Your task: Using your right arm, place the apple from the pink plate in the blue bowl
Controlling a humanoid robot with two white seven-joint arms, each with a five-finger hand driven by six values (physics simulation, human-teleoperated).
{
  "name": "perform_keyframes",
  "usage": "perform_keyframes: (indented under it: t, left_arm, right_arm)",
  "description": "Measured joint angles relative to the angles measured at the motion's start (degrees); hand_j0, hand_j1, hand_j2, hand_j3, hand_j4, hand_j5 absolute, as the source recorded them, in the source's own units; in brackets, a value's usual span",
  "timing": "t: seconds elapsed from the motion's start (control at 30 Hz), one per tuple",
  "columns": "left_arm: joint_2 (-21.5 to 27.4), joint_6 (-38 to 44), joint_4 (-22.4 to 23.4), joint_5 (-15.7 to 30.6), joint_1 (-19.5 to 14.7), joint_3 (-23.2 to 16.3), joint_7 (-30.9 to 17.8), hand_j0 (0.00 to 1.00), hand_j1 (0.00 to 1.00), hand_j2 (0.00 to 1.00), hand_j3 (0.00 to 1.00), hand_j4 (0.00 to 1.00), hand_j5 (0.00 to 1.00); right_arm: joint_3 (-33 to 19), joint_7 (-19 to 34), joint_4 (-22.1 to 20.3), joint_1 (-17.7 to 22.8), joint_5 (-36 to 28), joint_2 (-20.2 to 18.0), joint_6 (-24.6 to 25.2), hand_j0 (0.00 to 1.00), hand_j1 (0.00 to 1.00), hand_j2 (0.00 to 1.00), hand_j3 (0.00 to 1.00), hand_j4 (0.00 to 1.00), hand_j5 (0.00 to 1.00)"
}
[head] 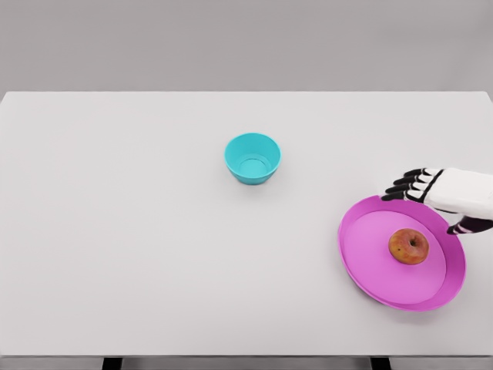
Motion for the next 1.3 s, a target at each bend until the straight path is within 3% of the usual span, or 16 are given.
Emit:
perform_keyframes:
  t: [0.43,0.87,1.3]
  left_arm:
    - [0.0,0.02,0.0,0.0,0.0,0.0,0.0,1.0,1.0,1.0,1.0,1.0,1.0]
    - [0.0,0.0,0.0,0.0,0.0,0.0,0.0,1.0,1.0,1.0,1.0,1.0,1.0]
    - [0.0,0.0,0.0,0.0,0.0,0.0,0.0,1.0,1.0,1.0,1.0,1.0,1.0]
  right_arm:
    - [-0.28,2.81,0.18,3.78,-0.07,-0.06,-0.07,1.0,1.0,1.0,1.0,1.0,1.0]
    - [-0.06,2.85,2.85,4.13,0.52,3.05,-0.07,1.0,1.0,1.0,1.0,1.0,1.0]
    - [0.68,2.9,2.65,4.49,0.57,3.34,-0.07,1.0,1.0,1.0,1.0,1.0,1.0]
